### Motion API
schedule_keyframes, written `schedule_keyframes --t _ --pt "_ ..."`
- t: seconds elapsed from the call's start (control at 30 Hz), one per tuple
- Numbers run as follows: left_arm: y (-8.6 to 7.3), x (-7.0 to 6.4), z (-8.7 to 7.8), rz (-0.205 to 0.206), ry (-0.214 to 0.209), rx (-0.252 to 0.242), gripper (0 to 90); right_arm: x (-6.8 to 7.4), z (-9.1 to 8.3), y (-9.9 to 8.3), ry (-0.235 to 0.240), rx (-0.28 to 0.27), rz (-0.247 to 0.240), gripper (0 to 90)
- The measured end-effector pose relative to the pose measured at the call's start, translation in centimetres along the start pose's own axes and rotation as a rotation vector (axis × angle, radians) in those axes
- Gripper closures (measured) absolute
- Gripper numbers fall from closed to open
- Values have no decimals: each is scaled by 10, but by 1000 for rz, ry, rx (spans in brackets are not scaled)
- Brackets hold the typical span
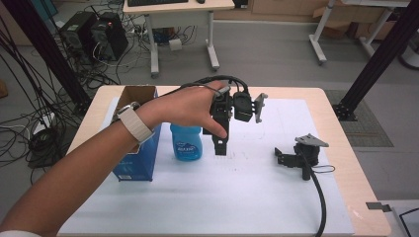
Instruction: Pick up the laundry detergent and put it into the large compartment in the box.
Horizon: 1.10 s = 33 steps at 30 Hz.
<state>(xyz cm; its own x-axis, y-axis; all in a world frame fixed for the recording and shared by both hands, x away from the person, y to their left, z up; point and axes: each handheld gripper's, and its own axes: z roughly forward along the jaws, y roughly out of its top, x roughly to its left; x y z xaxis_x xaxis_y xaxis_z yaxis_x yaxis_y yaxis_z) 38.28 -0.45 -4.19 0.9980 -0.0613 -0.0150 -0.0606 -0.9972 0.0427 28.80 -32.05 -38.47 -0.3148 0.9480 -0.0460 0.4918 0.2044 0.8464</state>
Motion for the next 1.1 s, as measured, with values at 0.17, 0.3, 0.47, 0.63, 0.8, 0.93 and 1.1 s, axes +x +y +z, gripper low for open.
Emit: schedule_keyframes --t 0.17,0.3,0.47,0.63,0.8,0.93,1.1 --pt "-4 5 1 -7 -9 2 128 0 0 0 0 0 0 0" --pt "-13 11 1 -18 0 -10 128 0 0 0 0 0 -1 0" --pt "-21 16 -1 -28 1 -13 128 0 0 0 0 1 0 0" --pt "-30 21 -7 -39 15 -21 125 0 0 0 0 3 0 0" --pt "-36 25 -9 -46 22 -13 123 0 0 0 1 3 -2 0" --pt "-43 31 -7 -61 11 -6 123 0 0 0 1 3 -3 0" --pt "-56 38 -1 -91 15 1 123 0 0 1 1 4 0 0"
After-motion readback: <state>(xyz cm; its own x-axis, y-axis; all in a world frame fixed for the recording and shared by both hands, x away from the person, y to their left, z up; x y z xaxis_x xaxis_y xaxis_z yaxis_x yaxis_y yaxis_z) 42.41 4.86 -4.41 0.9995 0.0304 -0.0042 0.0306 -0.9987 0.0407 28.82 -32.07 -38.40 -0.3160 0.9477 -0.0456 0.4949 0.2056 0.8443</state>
